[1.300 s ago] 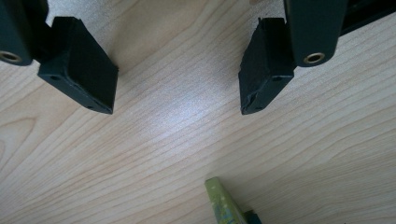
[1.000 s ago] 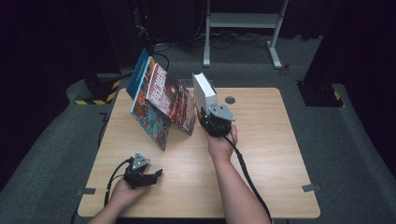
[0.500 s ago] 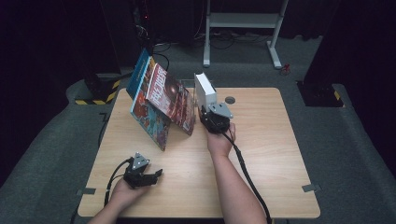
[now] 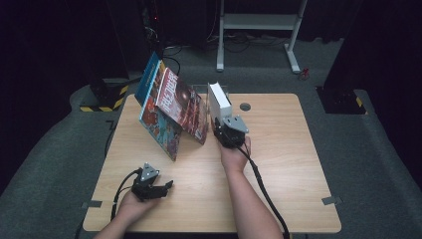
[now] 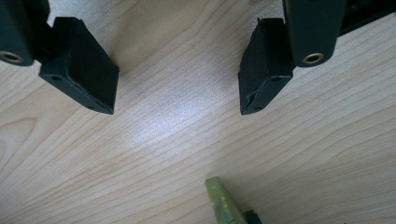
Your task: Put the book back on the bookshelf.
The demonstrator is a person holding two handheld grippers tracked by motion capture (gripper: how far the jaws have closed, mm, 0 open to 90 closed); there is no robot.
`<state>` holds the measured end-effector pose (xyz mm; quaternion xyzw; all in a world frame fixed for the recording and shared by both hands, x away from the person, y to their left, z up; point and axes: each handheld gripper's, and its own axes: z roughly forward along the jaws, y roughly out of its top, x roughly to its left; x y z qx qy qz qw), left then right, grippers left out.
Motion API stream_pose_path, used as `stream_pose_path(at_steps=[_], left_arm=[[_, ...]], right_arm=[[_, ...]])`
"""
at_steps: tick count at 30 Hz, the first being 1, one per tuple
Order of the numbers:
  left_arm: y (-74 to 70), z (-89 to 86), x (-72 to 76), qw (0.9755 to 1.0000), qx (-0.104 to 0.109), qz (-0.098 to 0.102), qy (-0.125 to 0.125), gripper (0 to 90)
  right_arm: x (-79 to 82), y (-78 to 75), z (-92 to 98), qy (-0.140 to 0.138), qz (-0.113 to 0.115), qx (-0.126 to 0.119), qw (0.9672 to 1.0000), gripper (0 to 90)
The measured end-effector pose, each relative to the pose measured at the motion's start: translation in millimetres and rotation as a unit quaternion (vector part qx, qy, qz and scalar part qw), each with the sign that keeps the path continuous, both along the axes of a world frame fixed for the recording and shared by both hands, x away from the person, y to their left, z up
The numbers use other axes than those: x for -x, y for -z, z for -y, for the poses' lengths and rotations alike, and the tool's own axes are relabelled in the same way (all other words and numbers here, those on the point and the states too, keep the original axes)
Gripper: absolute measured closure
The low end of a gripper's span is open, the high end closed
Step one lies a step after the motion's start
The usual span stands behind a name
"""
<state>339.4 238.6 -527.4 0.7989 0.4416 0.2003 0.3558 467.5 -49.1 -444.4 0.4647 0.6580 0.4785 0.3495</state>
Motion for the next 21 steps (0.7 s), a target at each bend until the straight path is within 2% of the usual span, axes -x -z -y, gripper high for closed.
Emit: stream_pose_path(at_steps=[11, 14, 21], left_arm=[[0.0, 0.2, 0.4, 1.0, 0.0, 0.0, -0.001, 29.0], [0.0, 0.2, 0.4, 1.0, 0.0, -0.001, -0.001, 29.0], [0.0, 0.2, 0.5, 1.0, 0.0, 0.0, -0.001, 29.0]], right_arm=[[14.9, 10.8, 3.7, -0.001, -0.008, 0.005, 1.0, 53.6], [18.1, 12.2, 5.0, -0.002, -0.016, 0.011, 0.9998, 53.4], [22.2, 15.3, 10.4, -0.006, -0.025, 0.007, 0.9996, 53.1]])
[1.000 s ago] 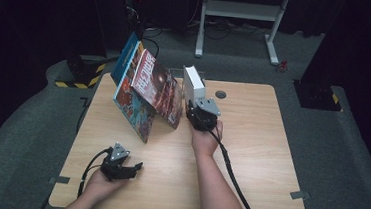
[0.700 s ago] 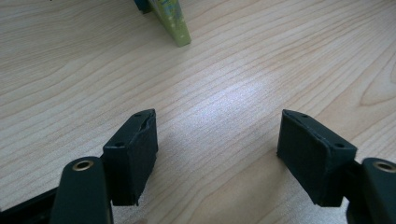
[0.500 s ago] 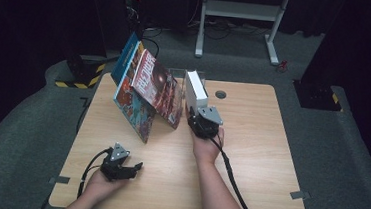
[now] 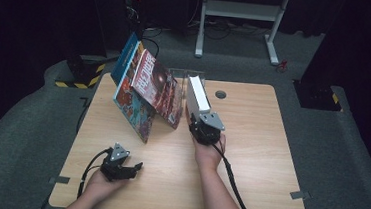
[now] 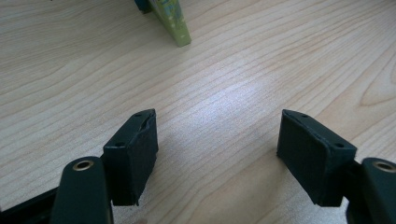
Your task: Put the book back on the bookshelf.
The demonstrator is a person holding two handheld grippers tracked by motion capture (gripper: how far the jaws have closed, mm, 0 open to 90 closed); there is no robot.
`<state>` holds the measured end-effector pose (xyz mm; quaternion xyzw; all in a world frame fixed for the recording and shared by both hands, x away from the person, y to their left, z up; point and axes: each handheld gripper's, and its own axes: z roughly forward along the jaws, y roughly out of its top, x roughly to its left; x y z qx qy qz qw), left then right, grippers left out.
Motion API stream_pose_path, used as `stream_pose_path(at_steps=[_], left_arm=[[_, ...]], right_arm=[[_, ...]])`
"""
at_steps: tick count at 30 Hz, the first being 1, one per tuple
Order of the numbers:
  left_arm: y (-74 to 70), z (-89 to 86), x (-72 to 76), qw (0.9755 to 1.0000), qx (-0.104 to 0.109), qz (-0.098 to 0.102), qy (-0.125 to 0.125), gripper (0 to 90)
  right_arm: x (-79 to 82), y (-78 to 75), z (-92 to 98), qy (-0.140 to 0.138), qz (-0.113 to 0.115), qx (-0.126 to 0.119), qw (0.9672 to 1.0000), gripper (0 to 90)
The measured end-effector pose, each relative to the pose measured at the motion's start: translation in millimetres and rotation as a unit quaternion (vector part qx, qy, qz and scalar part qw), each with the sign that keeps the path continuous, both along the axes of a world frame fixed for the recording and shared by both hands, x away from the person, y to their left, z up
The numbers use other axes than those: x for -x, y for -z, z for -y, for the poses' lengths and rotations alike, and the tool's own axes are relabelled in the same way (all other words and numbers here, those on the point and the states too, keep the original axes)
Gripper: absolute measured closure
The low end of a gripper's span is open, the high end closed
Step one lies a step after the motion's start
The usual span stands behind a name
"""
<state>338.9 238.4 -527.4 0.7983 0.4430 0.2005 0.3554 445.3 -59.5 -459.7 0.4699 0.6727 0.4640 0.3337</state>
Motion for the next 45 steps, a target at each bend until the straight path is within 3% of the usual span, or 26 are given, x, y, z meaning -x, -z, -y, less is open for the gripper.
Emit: stream_pose_path(at_steps=[8, 15, 22, 24, 34, 39, 45], left_arm=[[0.1, -0.2, 0.2, 1.0, -0.001, 0.001, 0.0, 29.1], [0.1, -0.1, 0.4, 1.0, 0.0, 0.001, -0.001, 29.1], [0.0, -0.1, 0.5, 1.0, 0.0, 0.0, -0.001, 29.1], [0.0, -0.1, 0.5, 1.0, 0.0, 0.0, -0.001, 29.1], [0.0, -0.1, 0.5, 1.0, -0.001, 0.0, -0.001, 29.1], [0.0, -0.1, 0.4, 1.0, -0.001, 0.001, -0.001, 29.1], [0.0, -0.1, 0.2, 1.0, -0.001, 0.001, -0.001, 29.2]], right_arm=[[-0.8, -4.7, 3.7, -0.011, -0.016, -0.01, 0.9998, 50.4], [4.7, -19.2, 8.1, -0.022, -0.002, -0.029, 0.9993, 41.8], [7.4, -30.3, 11.2, -0.034, 0.011, -0.024, 0.9991, 34.3], [6.1, -35.5, 12.3, -0.036, 0.003, -0.026, 0.999, 30.2], [6.2, -48.5, 10.0, -0.044, 0.007, -0.03, 0.9986, 21.4], [5.0, -55.2, 7.8, -0.037, 0.005, -0.025, 0.999, 22.2], [7.8, -56.4, 7.4, -0.019, 0.026, -0.03, 0.999, 26.9]])
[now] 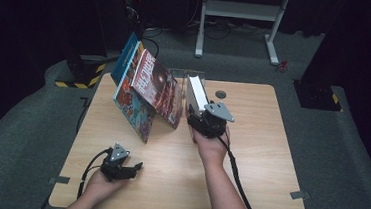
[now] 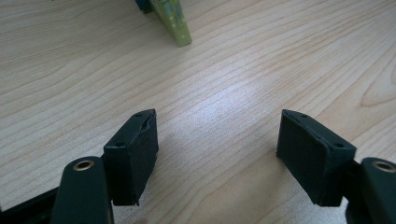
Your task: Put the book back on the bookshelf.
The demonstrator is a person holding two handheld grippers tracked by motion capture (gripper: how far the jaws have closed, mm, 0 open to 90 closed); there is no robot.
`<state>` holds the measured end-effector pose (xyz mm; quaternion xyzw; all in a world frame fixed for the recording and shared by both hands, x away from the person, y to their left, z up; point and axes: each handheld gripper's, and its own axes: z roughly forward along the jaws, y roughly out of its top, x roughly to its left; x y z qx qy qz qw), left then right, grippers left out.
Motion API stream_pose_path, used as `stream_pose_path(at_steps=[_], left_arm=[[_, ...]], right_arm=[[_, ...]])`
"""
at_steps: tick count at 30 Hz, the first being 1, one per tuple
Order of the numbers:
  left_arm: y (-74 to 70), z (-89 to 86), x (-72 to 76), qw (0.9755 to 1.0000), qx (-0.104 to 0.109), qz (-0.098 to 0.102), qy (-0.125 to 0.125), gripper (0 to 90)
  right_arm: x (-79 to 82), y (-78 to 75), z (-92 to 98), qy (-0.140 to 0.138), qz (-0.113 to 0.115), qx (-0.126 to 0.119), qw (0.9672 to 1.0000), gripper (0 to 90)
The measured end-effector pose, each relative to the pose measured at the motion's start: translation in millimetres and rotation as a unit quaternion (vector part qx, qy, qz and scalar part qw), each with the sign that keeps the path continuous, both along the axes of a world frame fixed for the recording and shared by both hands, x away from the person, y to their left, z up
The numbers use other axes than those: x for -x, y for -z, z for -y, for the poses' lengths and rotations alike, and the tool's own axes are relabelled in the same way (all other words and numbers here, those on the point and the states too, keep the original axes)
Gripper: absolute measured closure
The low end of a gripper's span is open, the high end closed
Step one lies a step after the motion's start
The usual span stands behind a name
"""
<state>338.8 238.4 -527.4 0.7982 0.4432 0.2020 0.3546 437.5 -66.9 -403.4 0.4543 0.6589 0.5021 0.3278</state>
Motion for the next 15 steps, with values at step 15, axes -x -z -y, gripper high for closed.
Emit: stream_pose_path(at_steps=[15], left_arm=[[0.0, -0.2, 0.0, 1.0, 0.0, 0.0, 0.001, 29.2]], right_arm=[[-2.7, 9.2, 1.5, 0.006, 0.006, -0.01, 0.9999, 52.5]])
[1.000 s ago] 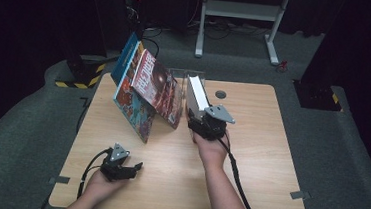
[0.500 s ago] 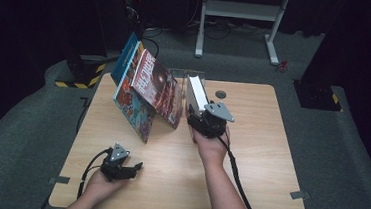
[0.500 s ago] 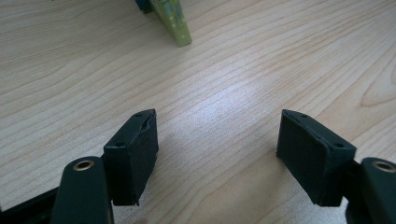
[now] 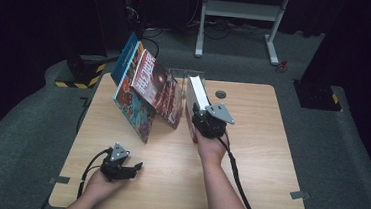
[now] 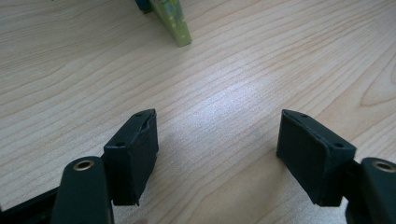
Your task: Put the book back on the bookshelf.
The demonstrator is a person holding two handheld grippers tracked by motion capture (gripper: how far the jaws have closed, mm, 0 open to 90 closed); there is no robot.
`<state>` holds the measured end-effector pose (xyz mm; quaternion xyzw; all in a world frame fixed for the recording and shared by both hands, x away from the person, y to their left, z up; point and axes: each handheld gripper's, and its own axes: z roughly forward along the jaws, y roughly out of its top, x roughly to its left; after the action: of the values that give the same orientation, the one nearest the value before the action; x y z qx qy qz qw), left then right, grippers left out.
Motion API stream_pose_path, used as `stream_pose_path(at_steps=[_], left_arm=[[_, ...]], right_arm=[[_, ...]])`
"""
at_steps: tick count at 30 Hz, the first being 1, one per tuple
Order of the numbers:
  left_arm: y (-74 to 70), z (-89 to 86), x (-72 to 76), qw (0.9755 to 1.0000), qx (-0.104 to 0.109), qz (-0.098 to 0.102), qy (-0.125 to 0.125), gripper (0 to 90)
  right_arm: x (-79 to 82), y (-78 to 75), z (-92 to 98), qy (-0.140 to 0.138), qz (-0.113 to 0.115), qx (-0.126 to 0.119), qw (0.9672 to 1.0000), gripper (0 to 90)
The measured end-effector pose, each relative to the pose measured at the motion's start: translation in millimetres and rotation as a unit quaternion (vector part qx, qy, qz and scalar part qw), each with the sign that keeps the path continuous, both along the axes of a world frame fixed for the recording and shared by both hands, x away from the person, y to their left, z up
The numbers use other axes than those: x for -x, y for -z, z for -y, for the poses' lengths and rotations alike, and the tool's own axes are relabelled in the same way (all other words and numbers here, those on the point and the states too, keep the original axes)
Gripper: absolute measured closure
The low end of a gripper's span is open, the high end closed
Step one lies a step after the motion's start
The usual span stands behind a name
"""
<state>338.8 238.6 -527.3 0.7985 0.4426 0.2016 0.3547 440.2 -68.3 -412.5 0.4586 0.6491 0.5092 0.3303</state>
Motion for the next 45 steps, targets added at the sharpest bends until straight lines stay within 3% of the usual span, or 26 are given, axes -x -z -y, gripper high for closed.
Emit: stream_pose_path(at_steps=[8, 15, 30, 37, 45], left_arm=[[0.0, 0.0, -0.1, 1.0, 0.0, 0.001, 0.0, 29.3], [0.0, -0.1, -0.1, 1.0, 0.0, 0.001, 0.0, 29.3], [0.1, -0.2, -0.2, 1.0, 0.0, 0.001, 0.001, 29.3], [0.2, -0.2, -0.2, 1.0, 0.001, 0.002, 0.001, 29.3], [0.2, -0.4, 0.0, 1.0, 0.001, 0.001, 0.001, 29.2]], right_arm=[[1.7, 0.3, -2.8, 0.013, 0.007, 0.006, 0.9999, 54.3], [-0.5, -0.3, -4.2, 0.023, 0.011, -0.002, 0.9997, 54.6], [-7.7, -12.4, -13.1, 0.023, 0.02, 0.005, 0.9995, 54.9], [-15.4, -24.6, -20.1, 0.031, 0.031, 0.004, 0.999, 54.8], [-30.6, -26.1, -28.5, 0.043, 0.036, 0.01, 0.9984, 54.8]])
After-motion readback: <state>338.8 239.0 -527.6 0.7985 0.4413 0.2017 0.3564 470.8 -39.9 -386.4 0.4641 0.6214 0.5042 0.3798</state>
